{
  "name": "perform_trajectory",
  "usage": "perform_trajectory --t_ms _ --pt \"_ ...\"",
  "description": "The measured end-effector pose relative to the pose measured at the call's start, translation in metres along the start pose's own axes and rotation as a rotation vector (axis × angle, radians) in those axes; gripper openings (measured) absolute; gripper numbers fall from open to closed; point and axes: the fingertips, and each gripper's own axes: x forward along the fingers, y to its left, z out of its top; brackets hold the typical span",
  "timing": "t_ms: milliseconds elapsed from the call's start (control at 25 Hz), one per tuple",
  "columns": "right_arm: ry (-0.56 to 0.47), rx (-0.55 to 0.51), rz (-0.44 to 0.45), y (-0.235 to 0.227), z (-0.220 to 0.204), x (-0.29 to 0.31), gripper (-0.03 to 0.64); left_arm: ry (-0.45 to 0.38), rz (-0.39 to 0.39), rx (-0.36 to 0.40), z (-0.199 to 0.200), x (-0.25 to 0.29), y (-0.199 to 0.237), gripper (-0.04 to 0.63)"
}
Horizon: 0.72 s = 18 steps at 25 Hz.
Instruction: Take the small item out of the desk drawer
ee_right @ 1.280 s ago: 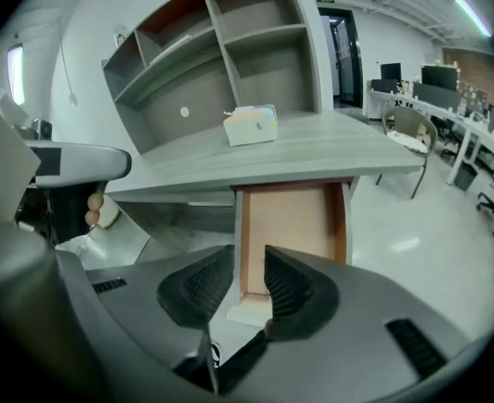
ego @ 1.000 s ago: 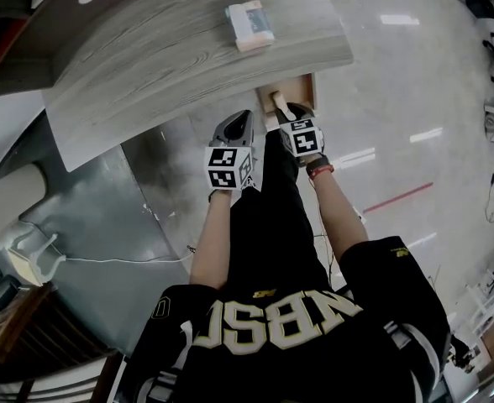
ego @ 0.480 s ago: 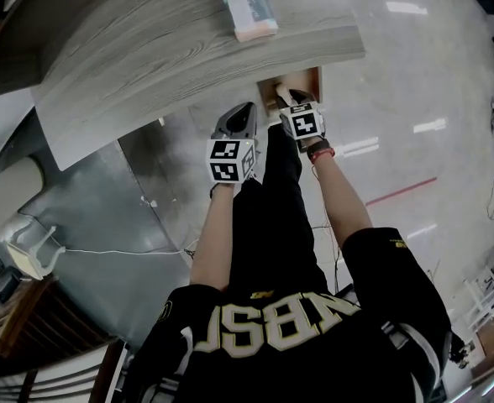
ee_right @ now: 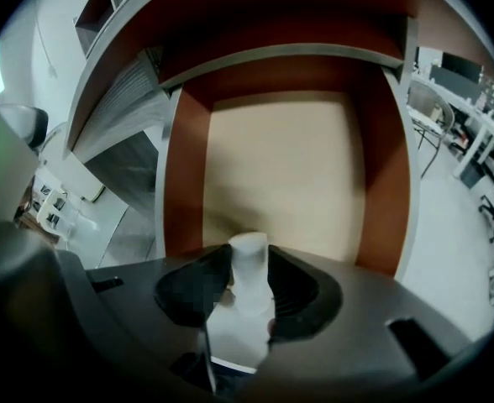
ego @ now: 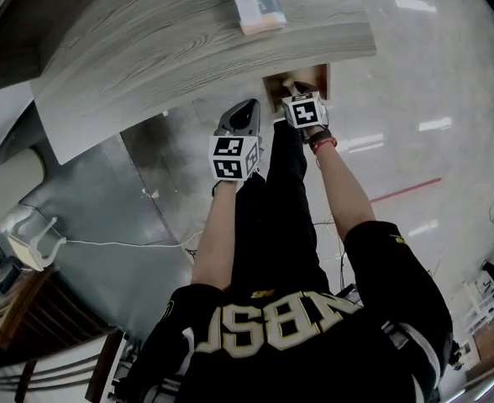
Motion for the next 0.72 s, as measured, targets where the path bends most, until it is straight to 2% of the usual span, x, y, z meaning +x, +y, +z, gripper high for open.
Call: perform_trajectory --t_ms 280,440,720 --pt "0.022 0.014 -0.039 0.0 -0.004 -0.004 0.12 0.002 0.008 0.003 0.0 -0.006 -0.001 0.015" --pt "-0.011 0.013 -0.013 0.003 0.002 -0.013 0.118 -0.003 0.003 0.01 0.005 -0.01 -0.007 0.015" --pt "-0.037 0.029 -0.032 0.011 0.007 -0.05 0.118 -0.002 -0.015 0.016 0.005 -0.028 -0.015 0.015"
